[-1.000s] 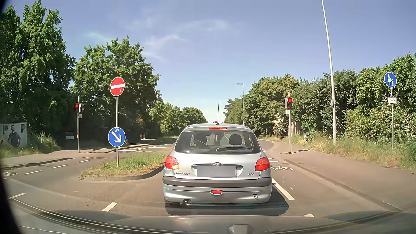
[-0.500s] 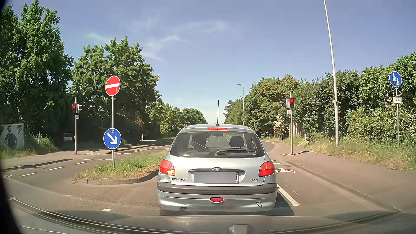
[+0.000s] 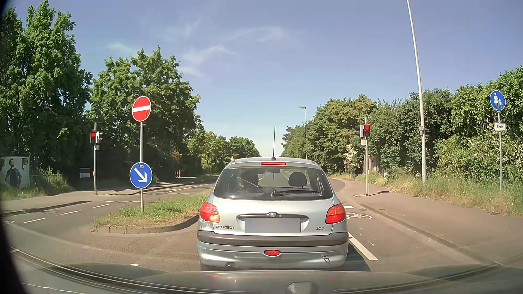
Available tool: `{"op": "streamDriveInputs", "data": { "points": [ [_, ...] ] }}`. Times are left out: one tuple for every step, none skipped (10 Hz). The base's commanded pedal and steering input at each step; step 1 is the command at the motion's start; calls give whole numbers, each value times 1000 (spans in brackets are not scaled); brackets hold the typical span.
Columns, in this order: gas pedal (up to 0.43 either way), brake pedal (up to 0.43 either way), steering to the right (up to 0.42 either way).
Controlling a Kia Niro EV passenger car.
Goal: Follow the waypoints while adhering to traffic rules and regulations
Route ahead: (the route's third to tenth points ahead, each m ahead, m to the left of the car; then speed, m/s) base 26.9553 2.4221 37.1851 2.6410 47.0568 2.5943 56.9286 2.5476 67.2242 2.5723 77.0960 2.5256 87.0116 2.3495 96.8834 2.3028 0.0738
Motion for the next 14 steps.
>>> {"op": "streamDriveInputs", "data": {
  "points": [
    [0,256,-1],
    [0,262,-1],
    [0,268,-1],
    [0,299,-1],
    [0,311,-1],
    [0,317,-1],
    [0,317,-1],
    [0,317,-1],
    [0,317,-1],
    [0,317,-1],
    [0,311,-1],
    [0,311,-1],
    [0,311,-1],
    [0,305,-1]
  ]
}}
